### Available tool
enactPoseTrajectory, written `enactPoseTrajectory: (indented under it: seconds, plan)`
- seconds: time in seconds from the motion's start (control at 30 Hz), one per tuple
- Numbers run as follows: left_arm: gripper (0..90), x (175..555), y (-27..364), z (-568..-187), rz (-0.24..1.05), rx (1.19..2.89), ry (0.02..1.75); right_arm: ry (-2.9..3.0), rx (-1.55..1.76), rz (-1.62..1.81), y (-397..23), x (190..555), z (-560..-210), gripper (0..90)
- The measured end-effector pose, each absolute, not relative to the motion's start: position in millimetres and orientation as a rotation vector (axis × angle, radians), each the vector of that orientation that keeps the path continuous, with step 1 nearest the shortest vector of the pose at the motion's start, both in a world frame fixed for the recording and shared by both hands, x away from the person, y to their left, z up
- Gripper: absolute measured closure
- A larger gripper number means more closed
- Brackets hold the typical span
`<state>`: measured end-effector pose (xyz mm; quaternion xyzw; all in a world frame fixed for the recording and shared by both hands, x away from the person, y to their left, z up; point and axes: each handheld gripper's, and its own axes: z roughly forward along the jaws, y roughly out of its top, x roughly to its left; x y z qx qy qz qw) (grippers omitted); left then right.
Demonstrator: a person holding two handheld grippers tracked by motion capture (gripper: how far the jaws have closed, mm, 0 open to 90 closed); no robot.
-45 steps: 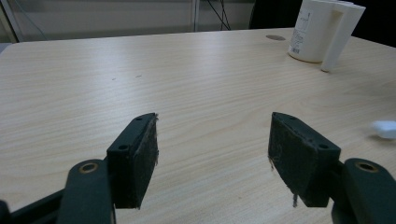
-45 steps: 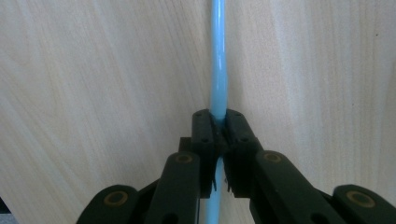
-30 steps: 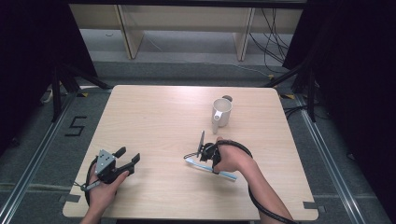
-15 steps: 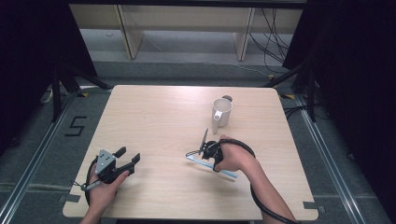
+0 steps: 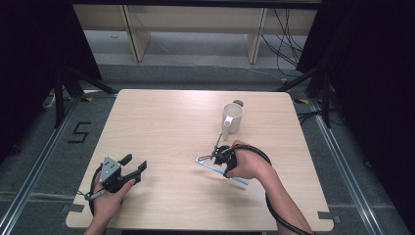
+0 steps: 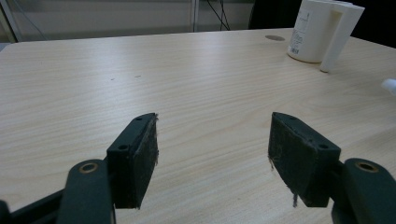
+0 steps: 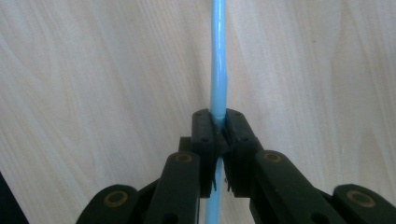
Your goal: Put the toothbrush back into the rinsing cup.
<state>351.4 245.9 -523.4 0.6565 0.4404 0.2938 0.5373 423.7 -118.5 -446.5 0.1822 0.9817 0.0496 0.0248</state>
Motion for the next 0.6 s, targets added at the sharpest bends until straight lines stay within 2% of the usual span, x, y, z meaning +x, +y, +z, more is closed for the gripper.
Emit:
enactPoseTrajectory:
  seconds: [0.6]
  plan:
    - [32.5, 351, 246, -523, 0.698, 1.558, 1.051, 2.940, 0.675, 0.423, -131, 423, -434, 84.3]
